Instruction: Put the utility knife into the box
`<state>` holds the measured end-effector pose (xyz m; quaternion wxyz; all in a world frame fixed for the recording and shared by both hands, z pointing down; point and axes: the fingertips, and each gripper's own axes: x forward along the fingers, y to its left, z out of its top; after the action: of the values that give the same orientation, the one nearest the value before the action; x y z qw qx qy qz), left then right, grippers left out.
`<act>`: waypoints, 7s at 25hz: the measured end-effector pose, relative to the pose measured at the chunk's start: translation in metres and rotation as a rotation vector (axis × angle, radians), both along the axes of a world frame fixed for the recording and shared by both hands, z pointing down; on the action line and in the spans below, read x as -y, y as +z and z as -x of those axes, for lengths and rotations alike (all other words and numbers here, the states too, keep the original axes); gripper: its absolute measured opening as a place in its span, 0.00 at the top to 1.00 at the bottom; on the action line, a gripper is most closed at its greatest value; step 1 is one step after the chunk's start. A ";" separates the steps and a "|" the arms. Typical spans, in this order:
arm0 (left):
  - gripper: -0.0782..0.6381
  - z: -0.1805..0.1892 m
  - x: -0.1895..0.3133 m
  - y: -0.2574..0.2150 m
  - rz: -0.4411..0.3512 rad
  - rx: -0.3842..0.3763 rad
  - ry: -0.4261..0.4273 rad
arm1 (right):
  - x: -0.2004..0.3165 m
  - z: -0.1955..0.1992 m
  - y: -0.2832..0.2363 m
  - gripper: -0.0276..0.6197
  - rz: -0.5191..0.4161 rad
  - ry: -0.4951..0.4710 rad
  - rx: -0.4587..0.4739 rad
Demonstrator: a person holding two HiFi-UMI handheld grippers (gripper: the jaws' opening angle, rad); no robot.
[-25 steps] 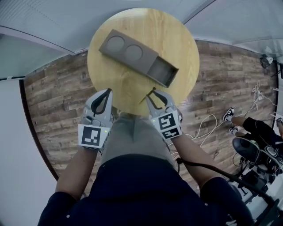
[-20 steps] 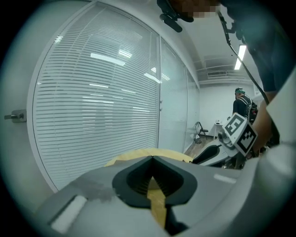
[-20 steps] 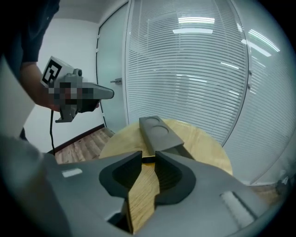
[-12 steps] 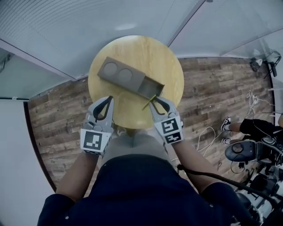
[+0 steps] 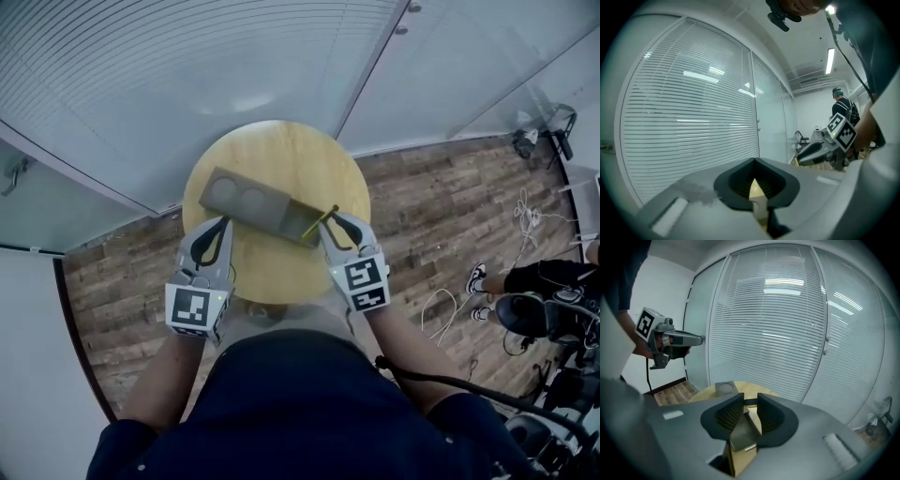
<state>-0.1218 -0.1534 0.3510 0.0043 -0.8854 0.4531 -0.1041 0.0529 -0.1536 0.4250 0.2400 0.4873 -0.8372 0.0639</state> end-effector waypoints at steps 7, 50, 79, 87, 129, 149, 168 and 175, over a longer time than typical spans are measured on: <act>0.89 -0.018 0.018 0.000 -0.003 0.001 0.014 | 0.014 -0.015 -0.002 0.81 -0.008 0.012 0.000; 0.89 -0.070 0.067 0.076 0.180 -0.022 -0.021 | 0.039 -0.025 0.105 0.81 0.187 0.002 0.082; 0.89 -0.028 0.049 0.145 0.263 0.015 -0.096 | 0.038 -0.017 0.187 0.80 0.256 0.045 0.147; 0.89 -0.015 0.047 0.139 0.257 0.023 -0.099 | 0.039 -0.013 0.193 0.73 0.284 0.072 0.158; 0.89 -0.058 0.036 -0.003 0.021 -0.008 0.107 | 0.014 -0.039 -0.036 0.73 -0.126 0.076 0.223; 0.89 -0.052 0.027 -0.059 -0.115 -0.016 0.091 | -0.024 -0.090 -0.116 0.94 -0.341 0.220 0.263; 0.89 -0.025 -0.007 -0.046 -0.079 -0.020 0.045 | -0.042 -0.071 -0.123 0.95 -0.341 0.179 0.291; 0.89 -0.033 -0.005 -0.044 -0.072 -0.024 0.057 | -0.036 -0.089 -0.131 0.95 -0.360 0.216 0.292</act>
<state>-0.0884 -0.1483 0.3067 0.0338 -0.8983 0.4312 -0.0771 0.1419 -0.1172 0.2942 0.0175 0.5943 -0.8040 0.0087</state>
